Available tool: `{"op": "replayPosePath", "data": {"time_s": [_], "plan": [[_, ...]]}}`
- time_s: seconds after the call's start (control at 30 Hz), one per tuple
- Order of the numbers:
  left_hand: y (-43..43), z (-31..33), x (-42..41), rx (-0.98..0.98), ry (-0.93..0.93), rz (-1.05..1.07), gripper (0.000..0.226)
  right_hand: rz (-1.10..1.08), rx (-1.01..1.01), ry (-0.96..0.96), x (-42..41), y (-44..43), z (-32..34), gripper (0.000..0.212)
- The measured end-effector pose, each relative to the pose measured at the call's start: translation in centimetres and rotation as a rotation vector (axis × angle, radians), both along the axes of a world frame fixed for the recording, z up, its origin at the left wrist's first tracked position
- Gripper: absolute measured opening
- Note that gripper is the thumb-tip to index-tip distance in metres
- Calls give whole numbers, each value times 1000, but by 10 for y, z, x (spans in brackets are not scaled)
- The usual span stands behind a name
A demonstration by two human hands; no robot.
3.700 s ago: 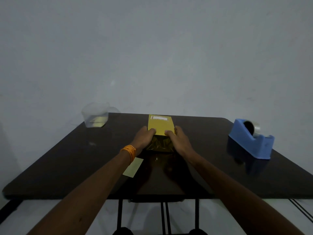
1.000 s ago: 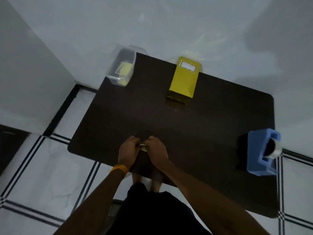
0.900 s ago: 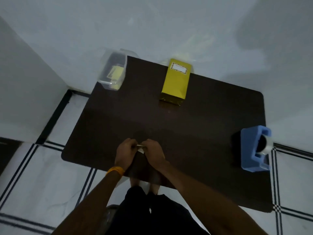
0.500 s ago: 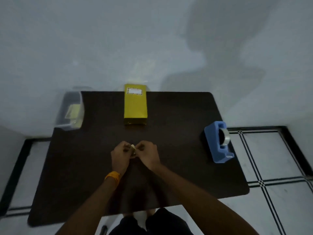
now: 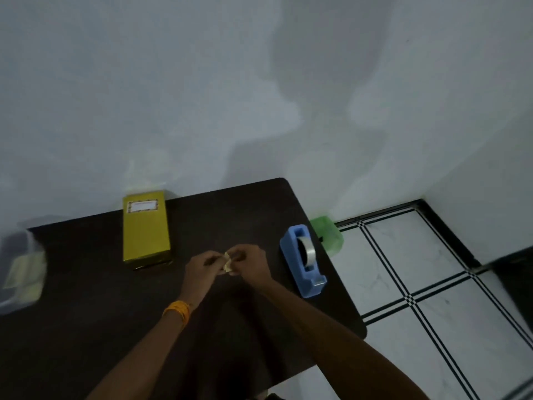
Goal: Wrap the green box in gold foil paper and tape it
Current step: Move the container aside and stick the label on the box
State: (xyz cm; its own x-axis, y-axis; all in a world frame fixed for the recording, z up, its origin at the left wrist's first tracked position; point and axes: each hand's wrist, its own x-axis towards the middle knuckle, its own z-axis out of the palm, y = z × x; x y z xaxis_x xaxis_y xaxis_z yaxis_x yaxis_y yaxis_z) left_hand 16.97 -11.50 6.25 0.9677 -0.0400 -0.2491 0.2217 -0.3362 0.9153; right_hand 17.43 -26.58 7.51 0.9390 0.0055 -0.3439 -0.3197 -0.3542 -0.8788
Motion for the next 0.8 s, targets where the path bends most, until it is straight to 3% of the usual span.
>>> {"op": "replayPosePath", "data": {"time_s": [0.23,0.33,0.4,0.57,0.8], "plan": [[-63,7,16,-3,31,114,18,-84,-66,-16,18,-51,7,24],[-73,4,24,-101,68,179,23,-31,-118,-45,22,-64,11,9],[-72,7,33,-171,115,224,23,27,-126,-56,25,-67,16,10],[-74,16,41,-294,173,109,18,95,-206,-149,25,-82,29,16],[-103,48,48,-505,155,108,20,-8,-255,-298,36,-102,50,8]]}}
